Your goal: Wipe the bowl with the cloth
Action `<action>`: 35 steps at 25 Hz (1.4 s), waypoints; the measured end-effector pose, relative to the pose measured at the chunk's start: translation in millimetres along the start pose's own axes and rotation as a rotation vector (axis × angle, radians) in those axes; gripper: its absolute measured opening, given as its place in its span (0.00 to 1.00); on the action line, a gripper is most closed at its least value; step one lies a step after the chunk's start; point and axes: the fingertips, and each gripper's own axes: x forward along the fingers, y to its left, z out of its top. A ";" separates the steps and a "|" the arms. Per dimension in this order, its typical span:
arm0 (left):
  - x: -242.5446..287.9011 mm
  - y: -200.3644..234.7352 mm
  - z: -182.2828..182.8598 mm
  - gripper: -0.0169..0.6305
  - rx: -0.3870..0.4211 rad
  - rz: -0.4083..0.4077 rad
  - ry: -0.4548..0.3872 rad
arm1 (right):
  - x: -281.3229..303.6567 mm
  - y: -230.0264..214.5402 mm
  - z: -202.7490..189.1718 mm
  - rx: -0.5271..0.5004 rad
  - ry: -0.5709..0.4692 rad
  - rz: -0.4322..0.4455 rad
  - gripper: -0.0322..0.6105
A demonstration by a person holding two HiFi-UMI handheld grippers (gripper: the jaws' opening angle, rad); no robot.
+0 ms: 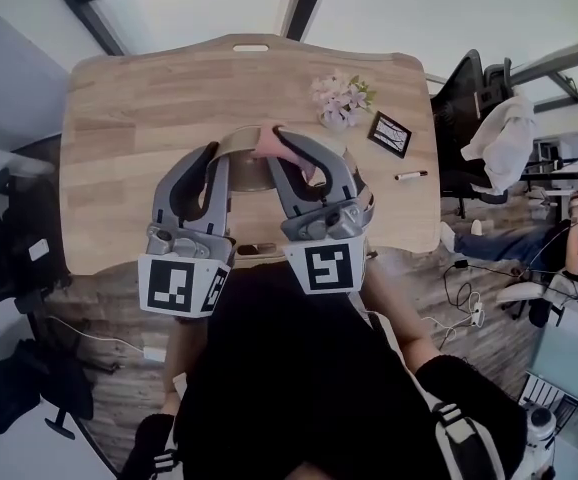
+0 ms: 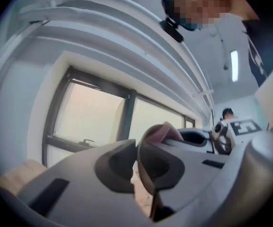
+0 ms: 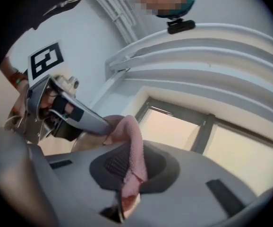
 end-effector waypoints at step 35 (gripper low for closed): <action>6.3 -3.2 -56.7 0.17 -0.399 -0.245 0.139 | 1.2 -6.7 -19.7 -0.022 0.020 0.111 0.08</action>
